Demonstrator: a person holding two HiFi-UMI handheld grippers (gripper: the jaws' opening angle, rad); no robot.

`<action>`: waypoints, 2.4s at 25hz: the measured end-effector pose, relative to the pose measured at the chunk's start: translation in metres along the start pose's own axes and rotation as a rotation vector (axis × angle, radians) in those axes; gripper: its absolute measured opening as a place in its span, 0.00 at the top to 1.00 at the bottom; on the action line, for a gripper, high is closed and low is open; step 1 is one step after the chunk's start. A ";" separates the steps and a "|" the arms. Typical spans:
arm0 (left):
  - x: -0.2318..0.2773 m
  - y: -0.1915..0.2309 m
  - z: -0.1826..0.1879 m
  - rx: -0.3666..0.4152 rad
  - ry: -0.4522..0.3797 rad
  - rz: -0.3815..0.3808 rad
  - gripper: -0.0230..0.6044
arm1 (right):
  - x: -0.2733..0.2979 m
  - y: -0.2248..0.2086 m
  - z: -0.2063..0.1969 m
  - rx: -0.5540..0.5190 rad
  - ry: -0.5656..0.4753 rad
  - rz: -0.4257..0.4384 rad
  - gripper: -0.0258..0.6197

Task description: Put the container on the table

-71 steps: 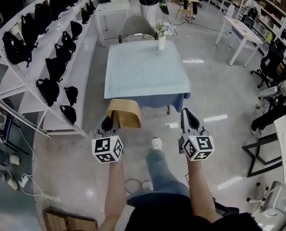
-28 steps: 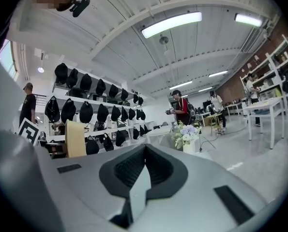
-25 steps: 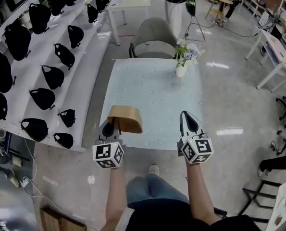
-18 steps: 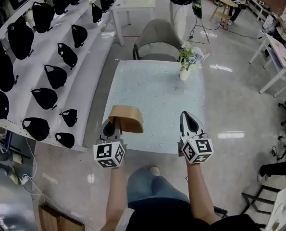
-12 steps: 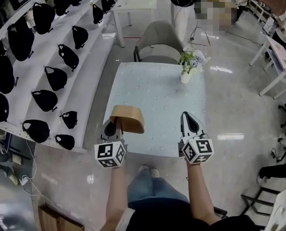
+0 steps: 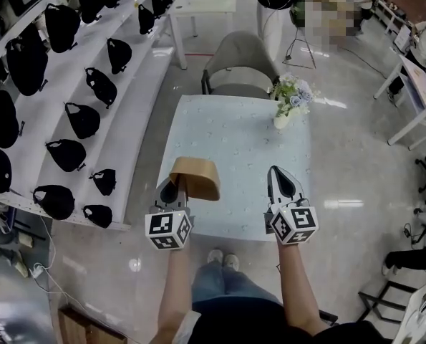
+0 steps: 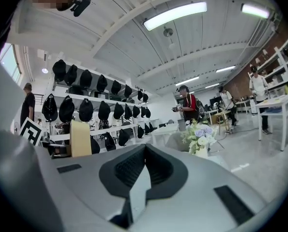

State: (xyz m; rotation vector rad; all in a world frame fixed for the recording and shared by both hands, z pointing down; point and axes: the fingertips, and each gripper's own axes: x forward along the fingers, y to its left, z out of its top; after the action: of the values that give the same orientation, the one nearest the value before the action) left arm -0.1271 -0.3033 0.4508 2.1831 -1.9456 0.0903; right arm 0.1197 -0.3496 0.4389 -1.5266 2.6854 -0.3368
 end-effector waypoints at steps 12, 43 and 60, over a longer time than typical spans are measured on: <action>0.091 0.045 0.013 -0.062 0.066 0.048 0.95 | 0.118 0.037 0.012 -0.056 0.027 0.132 0.96; 0.303 0.122 -0.212 -0.276 0.754 -0.057 0.95 | 0.368 -0.005 -0.213 -0.041 0.463 0.160 0.96; 0.309 0.116 -0.253 -0.274 0.921 -0.107 0.93 | 0.378 -0.033 -0.264 -0.085 0.638 0.101 0.96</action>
State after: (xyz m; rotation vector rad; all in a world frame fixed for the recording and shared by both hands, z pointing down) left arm -0.1789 -0.5657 0.7694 1.6119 -1.2247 0.6399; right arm -0.0834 -0.6430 0.7326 -1.4915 3.2660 -0.8414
